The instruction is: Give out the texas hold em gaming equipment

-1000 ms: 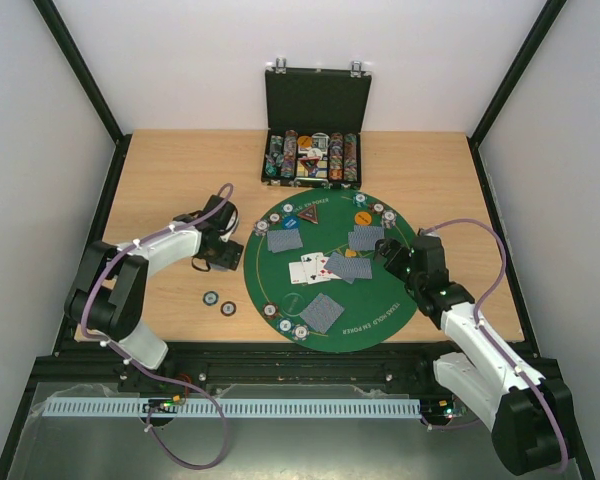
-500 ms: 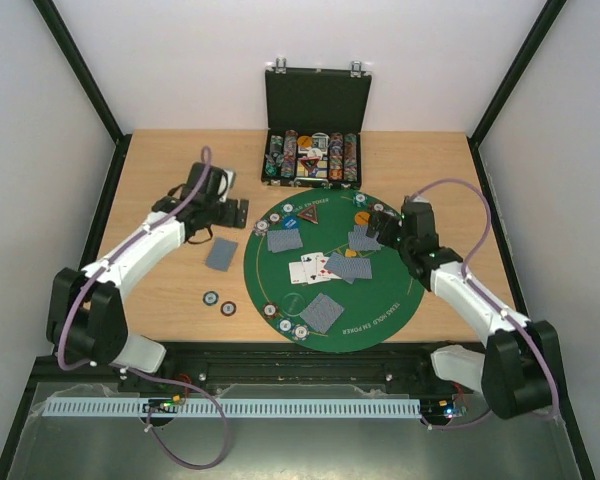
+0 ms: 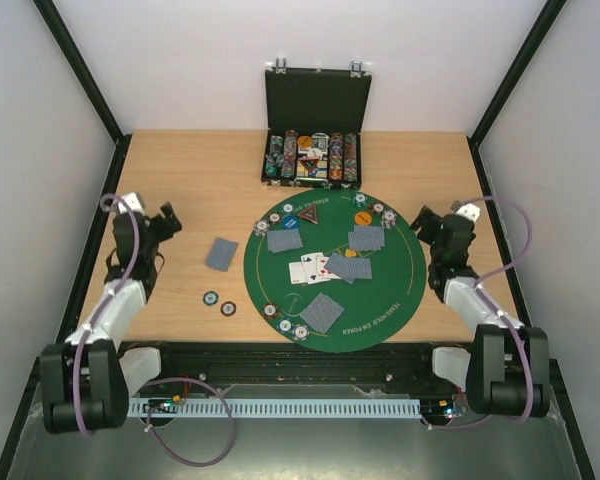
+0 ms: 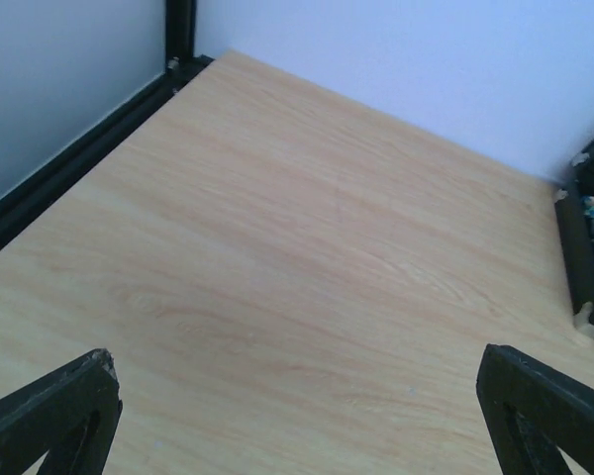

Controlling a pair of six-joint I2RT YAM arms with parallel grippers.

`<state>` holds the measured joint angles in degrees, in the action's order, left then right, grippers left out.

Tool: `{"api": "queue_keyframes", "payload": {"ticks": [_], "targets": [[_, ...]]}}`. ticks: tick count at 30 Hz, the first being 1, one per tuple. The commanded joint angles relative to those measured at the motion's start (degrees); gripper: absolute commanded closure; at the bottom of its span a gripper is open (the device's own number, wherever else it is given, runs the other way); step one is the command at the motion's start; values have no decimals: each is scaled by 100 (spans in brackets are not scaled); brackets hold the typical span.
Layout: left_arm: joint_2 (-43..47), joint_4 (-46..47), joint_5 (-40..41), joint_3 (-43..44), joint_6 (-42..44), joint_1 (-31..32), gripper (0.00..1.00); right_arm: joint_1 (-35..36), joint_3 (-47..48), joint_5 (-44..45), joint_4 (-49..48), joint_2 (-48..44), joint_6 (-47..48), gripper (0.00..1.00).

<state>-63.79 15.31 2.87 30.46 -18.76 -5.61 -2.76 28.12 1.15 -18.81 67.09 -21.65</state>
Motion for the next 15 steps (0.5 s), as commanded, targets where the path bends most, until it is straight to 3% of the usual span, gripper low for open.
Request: {"api": "queue_keyframes", "payload": {"ticks": [1,11,15], "targets": [[551,2035,747,-1054,81,-13,1,4,-968,393,-1820,-428,303,1],[71,3025,891,-1750,558,80,1,13,-1638,143,-3052,-75,509,1],[-172,2864,1385,-1546,450,232,1,16,-1866,56,-3816,309,556,1]]}}
